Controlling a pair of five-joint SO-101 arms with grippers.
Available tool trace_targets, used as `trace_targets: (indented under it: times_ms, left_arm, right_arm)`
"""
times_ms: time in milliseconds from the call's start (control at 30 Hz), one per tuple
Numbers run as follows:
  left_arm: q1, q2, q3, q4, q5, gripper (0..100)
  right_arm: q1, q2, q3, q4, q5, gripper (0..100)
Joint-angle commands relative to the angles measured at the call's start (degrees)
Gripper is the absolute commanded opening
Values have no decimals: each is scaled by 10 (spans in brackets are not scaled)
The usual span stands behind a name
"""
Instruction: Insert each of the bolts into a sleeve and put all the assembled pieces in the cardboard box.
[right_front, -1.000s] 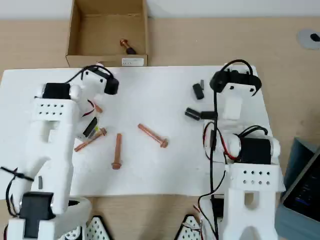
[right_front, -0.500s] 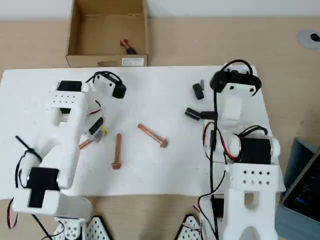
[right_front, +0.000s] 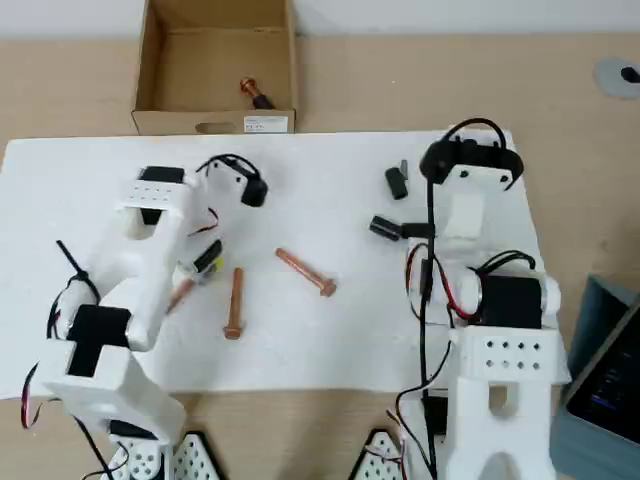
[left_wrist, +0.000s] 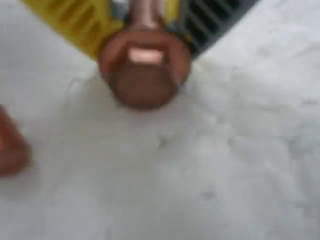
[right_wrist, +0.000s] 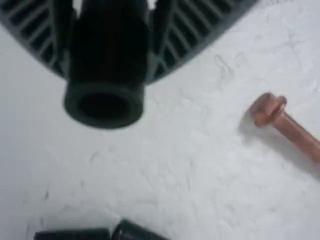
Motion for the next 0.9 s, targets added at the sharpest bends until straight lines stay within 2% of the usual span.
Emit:
trace_targets:
  times_ms: [0,167,367,600,733,867]
  left_arm:
    - [-7,29,-1,-8,-3,4]
    - [-8,1,-1,-3,14,4]
    - [21,-95,-4,62,25,4]
    - [58,-269,-4,127,93,4]
    - [72,-365,2,132,154,4]
    - [71,-450,28,127,181,4]
  right_arm:
    - [3,-15,-3,-23,-2,9]
    - [3,-15,-4,-25,-1,9]
    - [3,-16,-46,14,-1,9]
    - [5,-16,-95,55,42,9]
    - [4,-16,-114,76,46,9]
    - [3,-26,-124,98,46,9]
